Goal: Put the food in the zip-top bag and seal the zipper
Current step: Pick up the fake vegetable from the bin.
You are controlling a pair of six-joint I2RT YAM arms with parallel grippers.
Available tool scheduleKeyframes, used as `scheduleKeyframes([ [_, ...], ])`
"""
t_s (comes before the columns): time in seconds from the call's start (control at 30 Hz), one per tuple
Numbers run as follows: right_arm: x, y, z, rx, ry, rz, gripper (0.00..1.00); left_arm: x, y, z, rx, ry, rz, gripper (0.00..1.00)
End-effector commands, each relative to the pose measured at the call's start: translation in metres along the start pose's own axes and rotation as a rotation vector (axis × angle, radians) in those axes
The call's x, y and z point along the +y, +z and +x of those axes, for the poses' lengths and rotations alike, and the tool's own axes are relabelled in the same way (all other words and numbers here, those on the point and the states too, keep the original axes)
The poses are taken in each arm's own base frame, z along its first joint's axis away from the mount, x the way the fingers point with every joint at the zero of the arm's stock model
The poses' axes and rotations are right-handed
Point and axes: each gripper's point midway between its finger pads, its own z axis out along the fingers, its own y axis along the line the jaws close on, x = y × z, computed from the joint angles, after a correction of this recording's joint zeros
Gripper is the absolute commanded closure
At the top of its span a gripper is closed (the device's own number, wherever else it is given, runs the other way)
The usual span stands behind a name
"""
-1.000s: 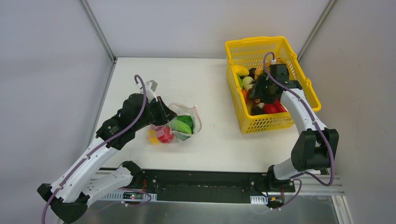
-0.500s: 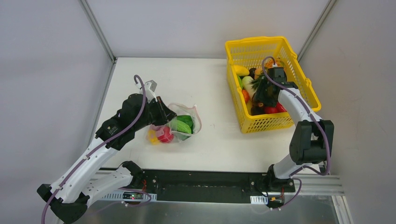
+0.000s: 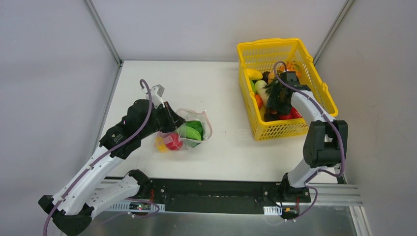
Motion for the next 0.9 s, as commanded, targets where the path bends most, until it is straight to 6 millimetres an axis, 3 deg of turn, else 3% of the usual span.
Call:
scheduleKeyframes([
  [0.0, 0.006, -0.025, -0.02, -0.082, 0.01, -0.041, 0.49, -0.007, -0.004, -0.009, -0.046, -0.009, 0.029, 1.0],
  [0.3, 0.02, -0.096, -0.045, -0.301, 0.018, -0.178, 0.55, -0.006, -0.003, -0.008, -0.043, -0.012, 0.029, 1.0],
  [0.5, 0.053, -0.162, -0.045, -0.412, -0.026, -0.428, 0.55, -0.008, -0.003, -0.009, -0.045, -0.012, 0.033, 1.0],
  [0.63, 0.088, -0.212, -0.028, -0.435, -0.117, -0.704, 0.55, -0.009, -0.002, -0.008, -0.035, -0.01, 0.038, 1.0],
  [0.73, 0.115, -0.248, 0.001, -0.369, -0.229, -0.961, 0.55, -0.011, 0.0, -0.007, -0.02, -0.009, 0.044, 1.0],
  [0.87, 0.133, -0.281, 0.034, -0.294, -0.36, -1.174, 0.55, -0.012, 0.002, -0.005, -0.016, -0.013, 0.05, 1.0],
])
